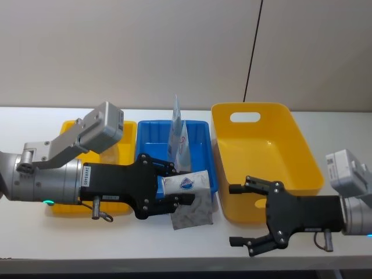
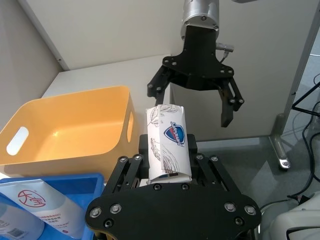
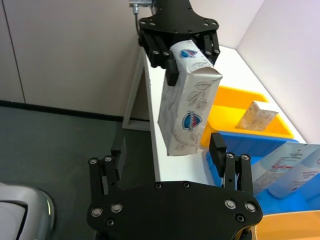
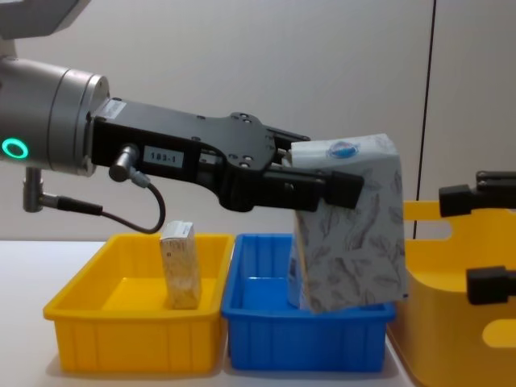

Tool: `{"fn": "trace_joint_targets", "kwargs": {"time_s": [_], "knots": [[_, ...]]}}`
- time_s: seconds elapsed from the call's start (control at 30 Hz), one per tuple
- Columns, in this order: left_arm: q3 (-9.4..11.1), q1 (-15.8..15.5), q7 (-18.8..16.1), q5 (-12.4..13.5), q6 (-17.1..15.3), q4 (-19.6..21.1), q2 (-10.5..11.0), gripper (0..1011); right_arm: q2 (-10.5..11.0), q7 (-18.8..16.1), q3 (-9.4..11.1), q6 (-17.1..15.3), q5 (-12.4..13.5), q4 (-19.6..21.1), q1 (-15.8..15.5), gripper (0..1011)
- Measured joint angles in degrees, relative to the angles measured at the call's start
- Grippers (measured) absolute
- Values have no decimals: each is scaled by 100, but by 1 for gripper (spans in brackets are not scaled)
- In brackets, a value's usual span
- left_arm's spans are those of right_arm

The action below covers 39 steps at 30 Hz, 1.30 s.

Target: Bimanual collaborative sorting of washing and personal care products

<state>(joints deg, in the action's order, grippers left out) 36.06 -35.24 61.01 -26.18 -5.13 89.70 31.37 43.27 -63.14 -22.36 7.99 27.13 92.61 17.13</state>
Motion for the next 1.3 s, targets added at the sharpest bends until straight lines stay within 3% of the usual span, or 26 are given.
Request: {"fn": "trace_joint_targets", "kwargs": {"time_s": [0.47,1.3], "knots": [[0,0,0,0,0,0,0,365,-353,182,-233,70,-144,-379,320,1003],[0,0,0,0,0,0,0,365,-795,390,-651,-25,-303,-821,653,1003]]}}
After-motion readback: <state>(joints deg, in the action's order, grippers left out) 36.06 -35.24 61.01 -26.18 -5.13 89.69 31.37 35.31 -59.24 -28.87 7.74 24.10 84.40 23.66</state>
